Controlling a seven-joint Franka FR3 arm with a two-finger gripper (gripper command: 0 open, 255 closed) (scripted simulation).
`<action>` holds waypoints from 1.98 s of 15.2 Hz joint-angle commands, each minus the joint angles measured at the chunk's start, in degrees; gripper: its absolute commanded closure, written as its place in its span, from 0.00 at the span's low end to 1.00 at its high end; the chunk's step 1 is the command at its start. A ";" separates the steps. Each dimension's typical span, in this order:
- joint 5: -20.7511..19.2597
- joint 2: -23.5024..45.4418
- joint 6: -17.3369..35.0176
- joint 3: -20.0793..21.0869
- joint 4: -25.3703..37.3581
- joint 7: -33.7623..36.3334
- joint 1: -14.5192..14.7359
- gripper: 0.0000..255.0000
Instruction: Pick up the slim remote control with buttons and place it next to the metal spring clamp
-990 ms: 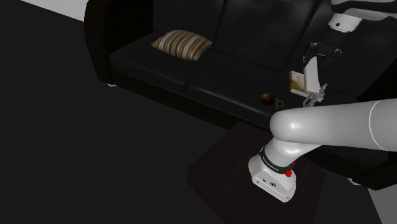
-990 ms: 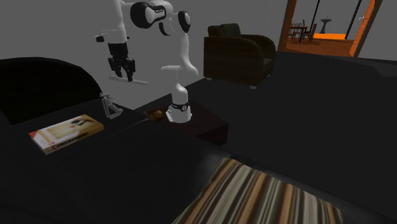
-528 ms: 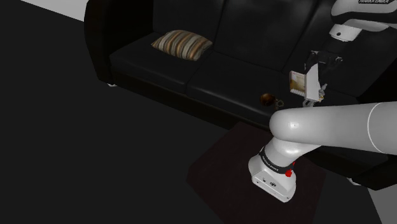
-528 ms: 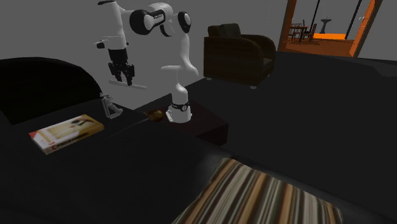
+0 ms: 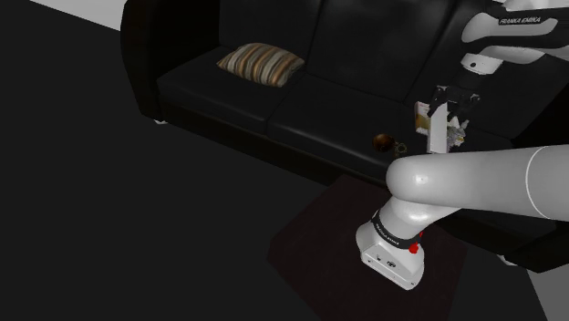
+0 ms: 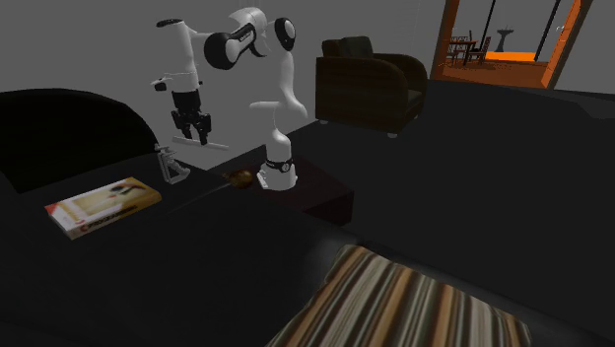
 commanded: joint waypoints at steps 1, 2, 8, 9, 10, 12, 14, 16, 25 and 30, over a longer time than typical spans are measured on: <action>-0.42 0.45 1.77 -0.67 -1.26 -0.08 -0.09 1.00; -0.60 0.60 2.58 -0.93 -1.91 -0.05 -0.14 1.00; -1.73 1.92 7.59 -2.54 -5.59 0.10 -0.36 1.00; -1.91 2.20 8.45 -2.83 -6.16 0.12 -0.38 1.00; -2.10 2.51 9.32 -3.12 -6.73 0.14 -0.40 1.00; -2.47 3.19 11.10 -3.73 -7.83 0.17 -0.42 1.00; -2.84 3.96 12.92 -4.35 -8.88 0.20 -0.42 1.00; -3.19 4.81 14.78 -5.00 -9.88 0.21 -0.40 1.00; -4.49 10.04 23.95 -8.27 -13.85 0.06 0.14 1.00; -4.48 10.04 23.95 -8.25 -13.85 0.05 0.12 1.00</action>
